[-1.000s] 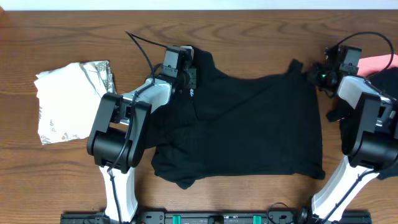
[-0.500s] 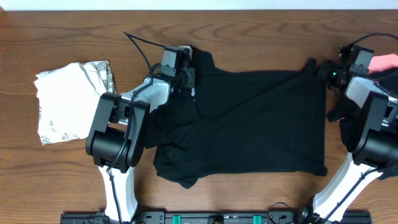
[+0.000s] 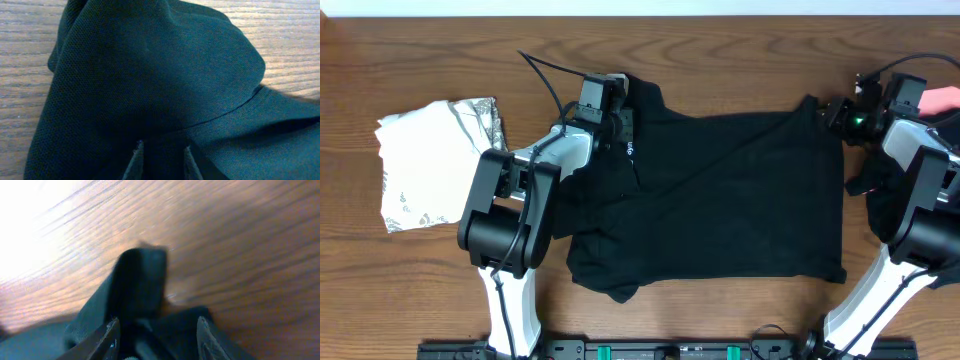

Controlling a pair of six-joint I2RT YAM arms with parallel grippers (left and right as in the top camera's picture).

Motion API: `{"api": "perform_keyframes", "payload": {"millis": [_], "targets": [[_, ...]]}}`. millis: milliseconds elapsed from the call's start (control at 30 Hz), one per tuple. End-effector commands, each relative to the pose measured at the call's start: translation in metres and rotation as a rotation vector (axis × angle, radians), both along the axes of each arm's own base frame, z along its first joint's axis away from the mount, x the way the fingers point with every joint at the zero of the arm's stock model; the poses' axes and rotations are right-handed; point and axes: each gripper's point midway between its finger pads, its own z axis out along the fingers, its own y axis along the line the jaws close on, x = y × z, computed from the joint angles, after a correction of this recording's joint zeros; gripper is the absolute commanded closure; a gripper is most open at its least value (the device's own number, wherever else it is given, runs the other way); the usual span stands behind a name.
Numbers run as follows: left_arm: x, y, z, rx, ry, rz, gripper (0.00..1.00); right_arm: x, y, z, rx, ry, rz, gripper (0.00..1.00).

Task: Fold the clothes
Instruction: 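Pull the right sleeve rightward with the right gripper to smooth the shirt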

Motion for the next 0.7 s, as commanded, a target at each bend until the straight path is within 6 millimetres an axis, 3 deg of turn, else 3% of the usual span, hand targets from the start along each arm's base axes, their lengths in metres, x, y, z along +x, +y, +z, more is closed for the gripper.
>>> {"api": "perform_keyframes", "payload": {"millis": [0,300,533,667], "targets": [[-0.009,0.015,-0.02,0.033,0.062,0.041,0.71,-0.001,0.01,0.003,0.048,-0.019,0.052,0.52],[-0.012,0.015,-0.022,0.038,0.077,0.041,0.71,0.019,-0.009,0.023,-0.041,-0.062,0.02,0.52],[-0.012,0.015,-0.022,0.038,0.077,0.041,0.71,0.016,-0.053,0.009,-0.267,0.015,-0.122,0.51],[-0.012,0.016,-0.023,0.039,0.08,0.041,0.71,0.017,-0.034,0.015,-0.213,-0.03,-0.009,0.51]]}}
